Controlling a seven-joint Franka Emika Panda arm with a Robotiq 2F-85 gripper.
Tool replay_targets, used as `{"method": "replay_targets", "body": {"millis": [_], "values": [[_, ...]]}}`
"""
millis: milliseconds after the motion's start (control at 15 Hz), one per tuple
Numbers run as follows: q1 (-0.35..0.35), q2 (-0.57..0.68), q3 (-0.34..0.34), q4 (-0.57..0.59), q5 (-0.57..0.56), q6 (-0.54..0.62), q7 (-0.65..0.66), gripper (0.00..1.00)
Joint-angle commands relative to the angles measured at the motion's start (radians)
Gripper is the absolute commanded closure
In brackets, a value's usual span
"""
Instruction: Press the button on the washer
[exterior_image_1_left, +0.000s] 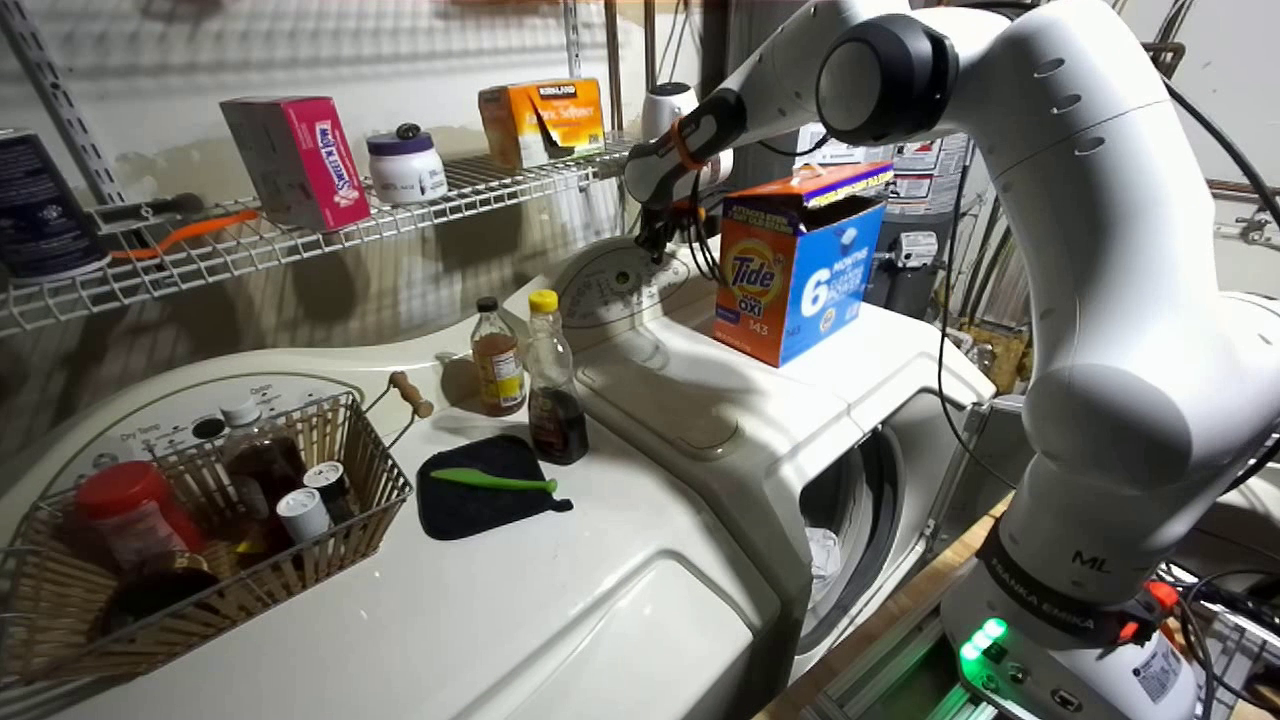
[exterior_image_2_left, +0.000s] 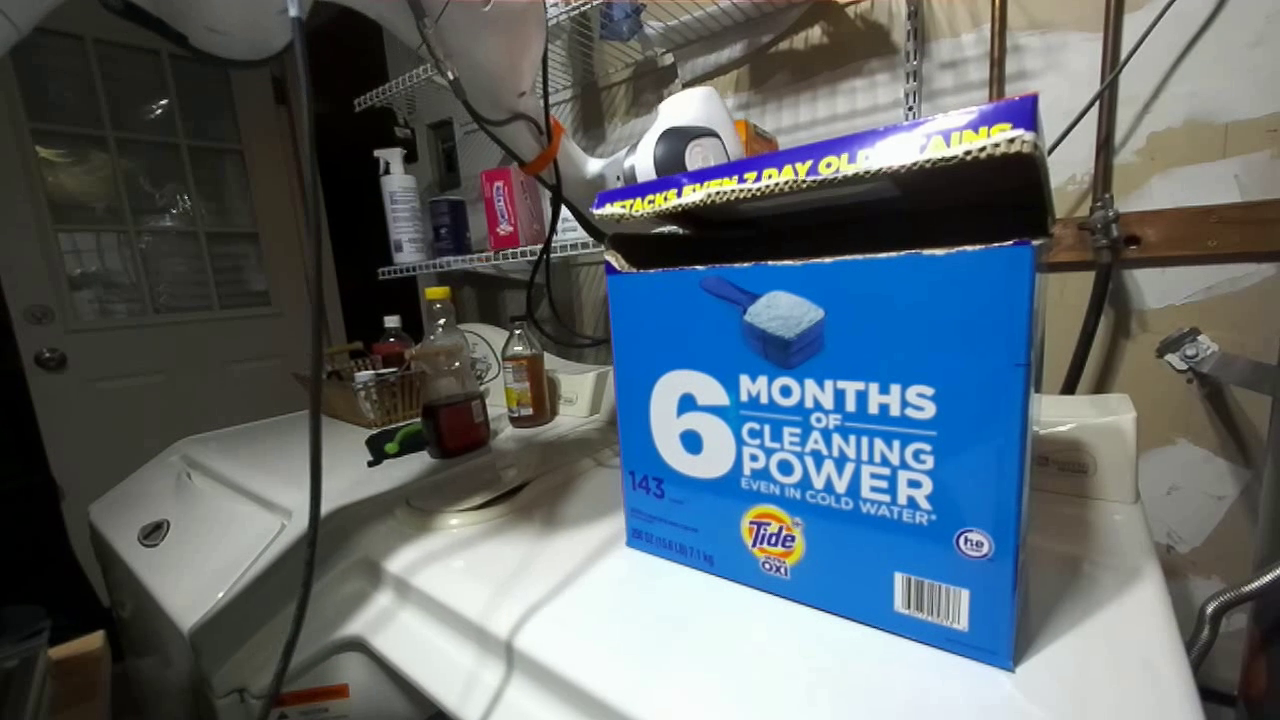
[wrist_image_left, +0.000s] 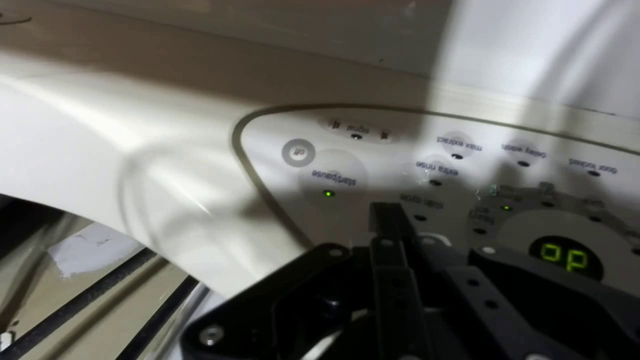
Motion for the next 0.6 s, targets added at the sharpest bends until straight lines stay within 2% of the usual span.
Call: {"method": "replay_targets", "body": {"millis": [0, 200, 267, 333, 533], "values": [[-0.050, -0.139, 0.038, -0.140, 0.037, 0.066, -0.101, 1.00], [-0.076, -0.267, 0.079, -0.235, 0.088, 0.022, -0.165, 1.00], [-0.090, -0.305, 0.102, -0.260, 0.128, 0.000, -0.206, 0.74], [-0.103, -0.345, 0.125, -0.287, 0.174, -0.027, -0.249, 0.73], [-0.115, -0.430, 0.146, -0.348, 0.300, -0.094, -0.341, 0.54]]}}
